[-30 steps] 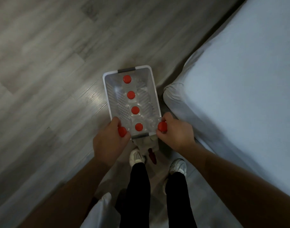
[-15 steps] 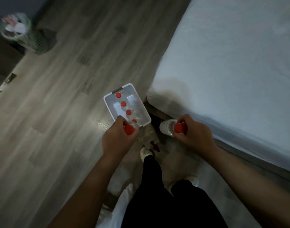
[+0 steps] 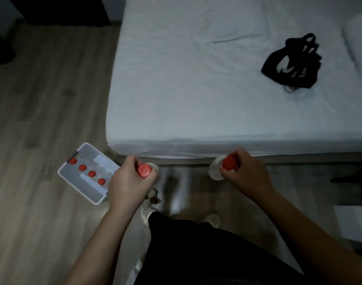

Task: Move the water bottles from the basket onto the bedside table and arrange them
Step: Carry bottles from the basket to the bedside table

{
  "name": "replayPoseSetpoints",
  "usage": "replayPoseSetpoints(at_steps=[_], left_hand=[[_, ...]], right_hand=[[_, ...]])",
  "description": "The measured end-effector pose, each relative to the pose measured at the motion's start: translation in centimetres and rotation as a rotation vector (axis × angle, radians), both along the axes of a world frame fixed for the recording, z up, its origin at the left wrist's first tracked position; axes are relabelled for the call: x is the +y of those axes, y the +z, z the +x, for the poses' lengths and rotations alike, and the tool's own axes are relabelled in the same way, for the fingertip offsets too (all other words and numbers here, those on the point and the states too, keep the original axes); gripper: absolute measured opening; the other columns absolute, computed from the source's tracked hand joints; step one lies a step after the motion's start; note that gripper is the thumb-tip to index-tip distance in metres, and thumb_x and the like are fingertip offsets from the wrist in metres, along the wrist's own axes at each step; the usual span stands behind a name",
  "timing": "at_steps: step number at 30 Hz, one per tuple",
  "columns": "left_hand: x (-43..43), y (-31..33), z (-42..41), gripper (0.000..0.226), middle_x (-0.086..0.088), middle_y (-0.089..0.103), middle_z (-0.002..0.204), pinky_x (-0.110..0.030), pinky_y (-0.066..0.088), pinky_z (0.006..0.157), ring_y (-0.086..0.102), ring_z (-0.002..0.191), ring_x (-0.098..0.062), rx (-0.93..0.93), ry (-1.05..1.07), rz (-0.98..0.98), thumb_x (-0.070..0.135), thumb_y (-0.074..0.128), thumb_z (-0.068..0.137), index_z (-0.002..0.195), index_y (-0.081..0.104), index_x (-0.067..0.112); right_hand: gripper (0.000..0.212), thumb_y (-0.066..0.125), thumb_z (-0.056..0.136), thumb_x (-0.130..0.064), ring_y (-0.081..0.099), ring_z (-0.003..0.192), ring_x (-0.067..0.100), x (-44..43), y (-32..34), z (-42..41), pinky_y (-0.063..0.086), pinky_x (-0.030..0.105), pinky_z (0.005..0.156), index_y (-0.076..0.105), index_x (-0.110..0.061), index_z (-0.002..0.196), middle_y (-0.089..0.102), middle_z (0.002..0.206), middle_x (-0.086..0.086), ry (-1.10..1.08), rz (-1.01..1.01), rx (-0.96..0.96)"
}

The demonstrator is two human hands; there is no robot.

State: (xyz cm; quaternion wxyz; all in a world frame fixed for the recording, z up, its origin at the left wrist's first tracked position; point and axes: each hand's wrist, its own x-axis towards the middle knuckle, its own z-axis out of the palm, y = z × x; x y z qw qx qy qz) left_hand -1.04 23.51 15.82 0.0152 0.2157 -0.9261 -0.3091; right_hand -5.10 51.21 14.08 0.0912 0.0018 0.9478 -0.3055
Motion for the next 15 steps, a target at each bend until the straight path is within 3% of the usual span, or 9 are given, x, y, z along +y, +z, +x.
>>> replayPoseSetpoints(at_steps=[6,15], left_hand=[[9.5,1.1,-0.6,0.031,0.002,0.06,0.064,-0.04,0.051,0.062,0.06,0.068,-0.025,0.085,-0.18,0.055,0.044,0.065,0.066,0.074,0.047,0.02],[20.9,4.1,-4.0,0.023,0.004,0.058,0.059,-0.036,0.049,0.058,0.057,0.06,-0.013,0.129,-0.545,0.104,0.038,0.064,0.064,0.07,0.048,0.022]], right_hand=[[0.027,0.075,0.071,-0.037,0.061,0.073,0.017,10.4,2.1,3.0,0.054,0.04,0.066,0.056,-0.026,0.086,0.061,0.075,-0.008,-0.244,-0.076,0.049],[0.024,0.076,0.072,-0.029,0.061,0.07,0.011,21.0,5.1,7.1,0.05,0.032,0.063,0.053,-0.029,0.079,0.061,0.072,-0.008,-0.554,-0.2,0.1]])
